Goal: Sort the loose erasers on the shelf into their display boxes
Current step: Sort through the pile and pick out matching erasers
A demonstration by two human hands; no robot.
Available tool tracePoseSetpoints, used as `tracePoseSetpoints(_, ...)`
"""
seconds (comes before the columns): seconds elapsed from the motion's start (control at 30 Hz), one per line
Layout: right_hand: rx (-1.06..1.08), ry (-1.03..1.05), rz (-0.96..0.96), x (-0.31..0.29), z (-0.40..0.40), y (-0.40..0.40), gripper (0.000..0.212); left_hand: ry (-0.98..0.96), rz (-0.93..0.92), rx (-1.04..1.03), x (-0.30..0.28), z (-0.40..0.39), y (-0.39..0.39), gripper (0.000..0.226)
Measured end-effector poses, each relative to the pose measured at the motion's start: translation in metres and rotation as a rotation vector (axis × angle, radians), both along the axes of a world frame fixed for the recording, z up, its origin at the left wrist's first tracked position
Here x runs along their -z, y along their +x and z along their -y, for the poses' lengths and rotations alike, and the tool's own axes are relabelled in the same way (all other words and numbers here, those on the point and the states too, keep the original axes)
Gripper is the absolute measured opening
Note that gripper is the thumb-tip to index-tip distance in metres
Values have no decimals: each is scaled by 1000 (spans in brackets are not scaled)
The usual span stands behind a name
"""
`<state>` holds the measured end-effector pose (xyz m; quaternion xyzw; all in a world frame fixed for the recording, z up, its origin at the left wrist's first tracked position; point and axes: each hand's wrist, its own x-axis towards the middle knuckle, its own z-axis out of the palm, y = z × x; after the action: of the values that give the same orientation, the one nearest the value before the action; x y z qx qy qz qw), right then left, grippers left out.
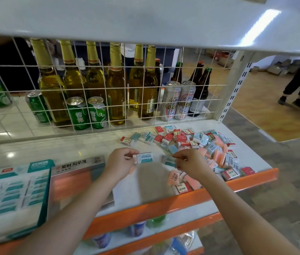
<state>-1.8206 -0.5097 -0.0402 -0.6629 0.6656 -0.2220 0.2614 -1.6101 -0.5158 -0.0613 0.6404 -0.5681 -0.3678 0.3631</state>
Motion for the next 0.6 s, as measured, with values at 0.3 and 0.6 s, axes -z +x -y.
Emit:
tracePoseSetpoints(0.3, 53, -99, 358, -5, -33, 7, 22, -79, -172, -49, -6, -41, 9, 29)
tracePoseSetpoints(0.6, -52, -105, 309, 0, -49, 26, 21, -91, -131, -89, -6, -73, 21, 32)
